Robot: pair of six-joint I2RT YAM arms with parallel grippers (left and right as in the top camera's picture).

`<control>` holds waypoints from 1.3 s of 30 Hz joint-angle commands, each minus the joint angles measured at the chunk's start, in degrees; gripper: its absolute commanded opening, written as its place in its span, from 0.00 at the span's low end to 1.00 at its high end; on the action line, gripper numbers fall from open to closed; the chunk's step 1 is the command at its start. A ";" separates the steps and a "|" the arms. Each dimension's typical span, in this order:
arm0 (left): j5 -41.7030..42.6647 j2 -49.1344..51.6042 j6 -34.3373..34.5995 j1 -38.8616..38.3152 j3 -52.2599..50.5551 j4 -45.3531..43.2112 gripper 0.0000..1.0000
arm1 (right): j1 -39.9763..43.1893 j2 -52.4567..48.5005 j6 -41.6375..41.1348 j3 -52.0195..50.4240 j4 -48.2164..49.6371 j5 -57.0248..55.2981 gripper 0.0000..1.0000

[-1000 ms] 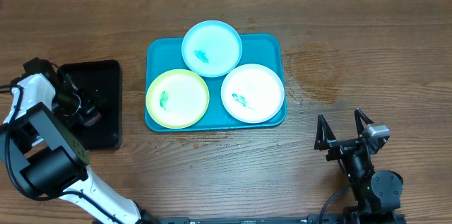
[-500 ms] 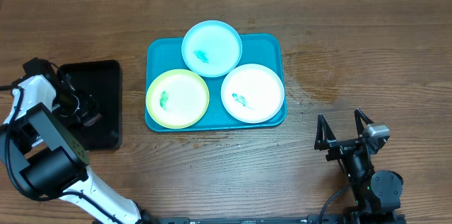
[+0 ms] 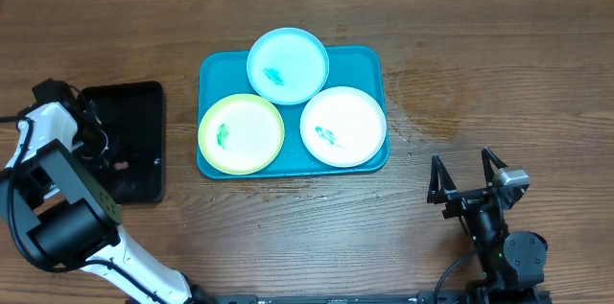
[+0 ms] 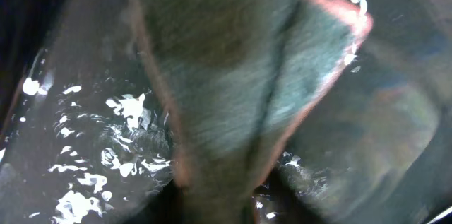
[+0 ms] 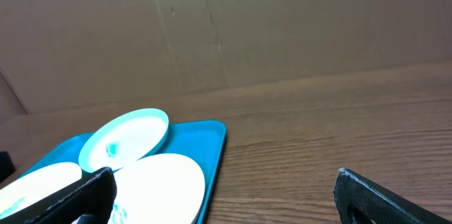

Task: Clean dirty plates on tray and stack at the side
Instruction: 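Move the left gripper down to the sponge in the black tray, then close the left gripper on the sponge and lift it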

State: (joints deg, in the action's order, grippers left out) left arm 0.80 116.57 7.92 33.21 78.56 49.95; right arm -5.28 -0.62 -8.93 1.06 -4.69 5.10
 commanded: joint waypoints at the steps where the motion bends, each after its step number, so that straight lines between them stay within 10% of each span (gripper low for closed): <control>1: -1.88 0.66 -0.26 -0.24 -1.16 -3.15 1.00 | 0.22 0.39 0.42 -0.57 0.26 -0.37 1.00; 13: -1.86 0.66 -0.26 -0.24 -1.16 -11.61 0.95 | 0.22 0.39 0.42 -0.57 0.26 -0.37 1.00; 19: -1.86 0.66 -0.24 -0.24 -1.16 -12.33 0.22 | 0.22 0.39 0.42 -0.57 0.26 -0.37 1.00; 22: -1.88 0.66 -0.24 -0.24 -1.16 -12.48 0.04 | 0.22 0.39 0.42 -0.57 0.26 -0.37 1.00; 25: -1.86 0.66 -0.24 -0.24 -1.16 -12.35 0.11 | 0.22 0.39 0.42 -0.57 0.26 -0.37 1.00; 28: -1.77 0.66 -0.22 -0.24 -1.16 -10.91 0.93 | 0.22 0.39 0.42 -0.59 0.26 -0.37 1.00; 29: -1.53 0.66 -0.22 -0.26 -1.16 -10.01 1.00 | 0.22 0.39 0.42 -0.59 0.26 -0.37 1.00; 34: -1.42 0.66 -0.24 -0.24 -1.16 -5.05 0.99 | 0.22 0.39 0.42 -0.59 0.26 -0.37 1.00; 39: -1.40 0.66 -0.24 -0.24 -1.16 -1.60 0.55 | 0.22 0.39 0.42 -0.57 0.26 -0.37 1.00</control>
State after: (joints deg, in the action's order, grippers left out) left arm -1.13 116.46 7.60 32.71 78.26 46.65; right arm -5.28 -0.62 -8.93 1.06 -4.73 5.10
